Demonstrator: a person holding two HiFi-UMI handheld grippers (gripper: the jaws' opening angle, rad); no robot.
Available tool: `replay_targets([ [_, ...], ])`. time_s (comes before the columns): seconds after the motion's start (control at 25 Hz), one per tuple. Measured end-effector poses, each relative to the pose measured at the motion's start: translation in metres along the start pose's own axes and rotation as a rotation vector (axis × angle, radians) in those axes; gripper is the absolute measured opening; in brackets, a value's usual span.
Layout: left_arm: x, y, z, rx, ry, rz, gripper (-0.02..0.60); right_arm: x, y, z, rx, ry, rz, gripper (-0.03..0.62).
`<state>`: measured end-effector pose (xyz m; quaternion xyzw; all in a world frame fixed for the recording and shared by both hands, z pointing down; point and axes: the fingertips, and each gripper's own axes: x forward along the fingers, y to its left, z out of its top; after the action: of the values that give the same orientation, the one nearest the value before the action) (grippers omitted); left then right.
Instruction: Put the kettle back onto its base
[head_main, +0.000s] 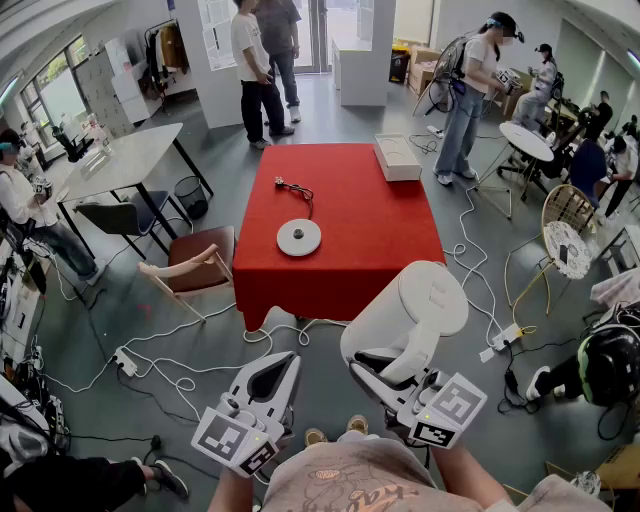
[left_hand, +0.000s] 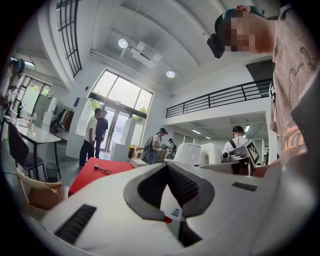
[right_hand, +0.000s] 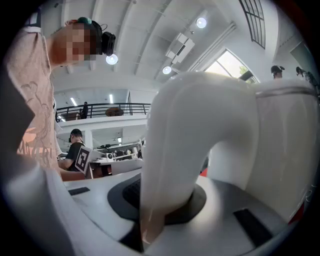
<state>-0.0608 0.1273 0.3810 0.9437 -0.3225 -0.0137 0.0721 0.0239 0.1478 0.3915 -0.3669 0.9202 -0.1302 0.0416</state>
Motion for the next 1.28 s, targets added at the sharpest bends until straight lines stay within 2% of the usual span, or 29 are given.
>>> replay_targets([
  [0.48, 0.008, 0.009, -0.007, -0.011, 0.021, 0.03, -0.002, 0.0, -0.015, -0.001, 0.023, 0.017, 0.027, 0.072],
  [0.88, 0.031, -0.001, -0.012, 0.001, -0.01, 0.056, -0.002, -0.01, -0.035, -0.002, 0.003, 0.048, 0.079, 0.072],
  [1.28, 0.045, 0.024, -0.009, 0.007, -0.015, 0.062, -0.002, 0.011, -0.051, 0.005, -0.004, 0.041, 0.085, 0.072],
])
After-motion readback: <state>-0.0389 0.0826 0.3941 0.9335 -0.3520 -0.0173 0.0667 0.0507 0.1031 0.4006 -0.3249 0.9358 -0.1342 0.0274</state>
